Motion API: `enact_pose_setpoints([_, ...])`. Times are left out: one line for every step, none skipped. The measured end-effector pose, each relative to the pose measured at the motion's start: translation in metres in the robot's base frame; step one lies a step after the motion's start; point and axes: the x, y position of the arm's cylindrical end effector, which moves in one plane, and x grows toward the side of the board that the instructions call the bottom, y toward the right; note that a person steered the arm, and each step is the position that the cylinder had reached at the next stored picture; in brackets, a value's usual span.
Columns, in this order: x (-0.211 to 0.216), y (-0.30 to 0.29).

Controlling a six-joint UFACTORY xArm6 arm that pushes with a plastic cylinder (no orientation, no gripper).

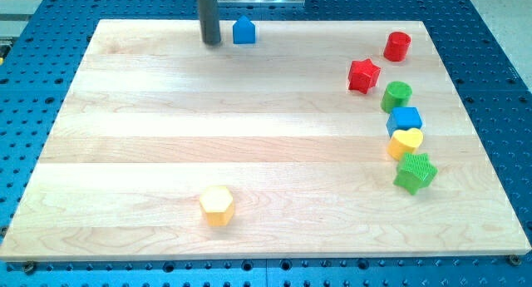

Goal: Move the red circle diagonally top left to the red star

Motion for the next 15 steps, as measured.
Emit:
enact_pose_setpoints([0.027, 0.132])
enact_pose_setpoints([-0.012, 0.267])
enact_pose_setpoints([-0.077, 0.309])
enact_pose_setpoints([-0.022, 0.384])
enact_pose_setpoints([0.021, 0.359])
enact_pose_setpoints([-0.039, 0.256])
enact_pose_setpoints([-0.05, 0.274])
enact_pose_setpoints([-0.06, 0.192])
enact_pose_setpoints([-0.021, 0.156])
enact_pose_setpoints([-0.029, 0.202])
enact_pose_setpoints([-0.003, 0.213])
enact_pose_setpoints([0.0, 0.175])
enact_pose_setpoints([0.009, 0.149])
enact_pose_setpoints([0.013, 0.208])
enact_pose_setpoints([0.054, 0.156])
